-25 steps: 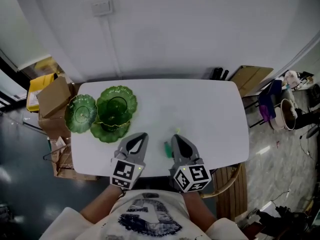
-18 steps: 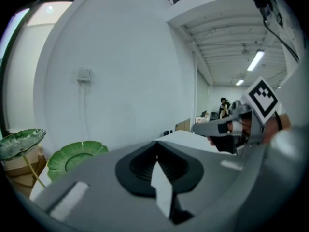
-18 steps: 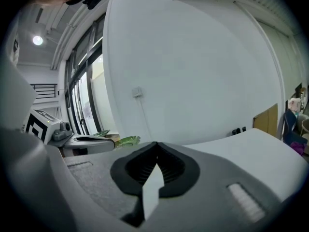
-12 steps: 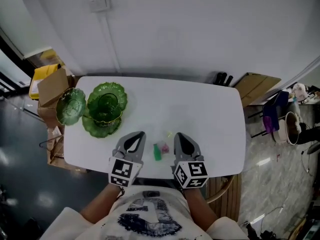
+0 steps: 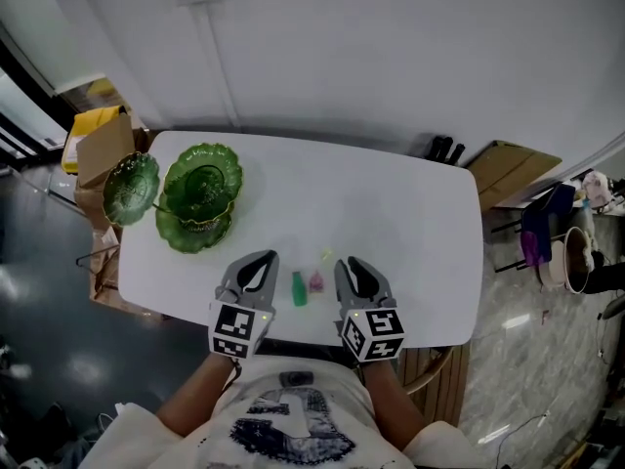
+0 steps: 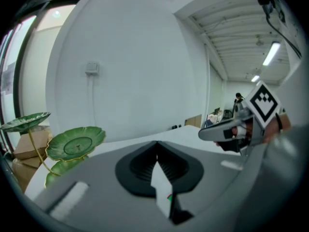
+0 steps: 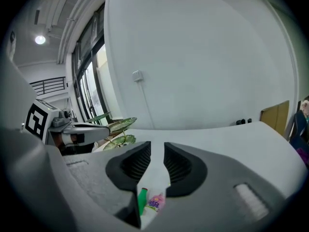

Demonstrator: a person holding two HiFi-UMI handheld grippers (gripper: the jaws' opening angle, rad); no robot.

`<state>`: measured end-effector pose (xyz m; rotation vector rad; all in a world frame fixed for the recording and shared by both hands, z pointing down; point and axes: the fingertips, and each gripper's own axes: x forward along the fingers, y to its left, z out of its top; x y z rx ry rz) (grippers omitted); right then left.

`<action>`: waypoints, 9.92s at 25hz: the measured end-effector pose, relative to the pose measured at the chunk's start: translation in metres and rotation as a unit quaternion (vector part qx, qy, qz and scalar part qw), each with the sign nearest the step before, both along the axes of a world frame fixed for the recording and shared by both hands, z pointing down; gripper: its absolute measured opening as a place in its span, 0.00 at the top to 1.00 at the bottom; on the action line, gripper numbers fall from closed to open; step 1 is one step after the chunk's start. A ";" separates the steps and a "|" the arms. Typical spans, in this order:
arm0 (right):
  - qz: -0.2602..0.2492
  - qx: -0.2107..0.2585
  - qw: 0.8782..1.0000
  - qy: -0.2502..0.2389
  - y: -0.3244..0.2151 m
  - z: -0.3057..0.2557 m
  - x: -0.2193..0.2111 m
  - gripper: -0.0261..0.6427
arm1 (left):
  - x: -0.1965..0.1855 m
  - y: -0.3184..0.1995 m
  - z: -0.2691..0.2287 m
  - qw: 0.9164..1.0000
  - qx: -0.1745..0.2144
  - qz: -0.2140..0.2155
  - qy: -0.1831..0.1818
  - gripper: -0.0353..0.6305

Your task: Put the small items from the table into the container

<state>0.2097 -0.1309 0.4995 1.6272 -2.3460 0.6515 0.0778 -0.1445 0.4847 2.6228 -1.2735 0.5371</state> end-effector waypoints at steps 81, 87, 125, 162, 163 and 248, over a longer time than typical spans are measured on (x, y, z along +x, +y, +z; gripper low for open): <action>-0.139 -0.136 0.970 0.143 -0.025 0.152 -0.024 0.76 | -0.028 -0.005 0.066 0.995 -0.062 -0.062 -0.049 0.96; -0.138 -0.117 0.975 0.125 -0.025 0.128 -0.038 0.76 | -0.043 -0.001 0.056 0.994 -0.052 -0.077 -0.050 0.96; -0.113 -0.026 0.986 0.118 -0.082 0.022 -0.223 0.76 | -0.205 -0.055 0.025 0.998 -0.024 -0.053 -0.018 0.96; -0.113 -0.064 0.974 0.184 -0.140 0.037 -0.290 0.76 | -0.218 -0.088 0.032 0.999 -0.028 0.024 -0.010 0.96; -0.114 -0.063 0.974 0.185 -0.140 0.037 -0.290 0.76 | -0.218 -0.089 0.032 0.999 -0.028 0.024 -0.010 0.96; 0.031 0.044 0.996 0.076 0.063 -0.030 -0.154 0.96 | -0.163 0.069 -0.010 1.000 0.015 0.003 -0.018 0.96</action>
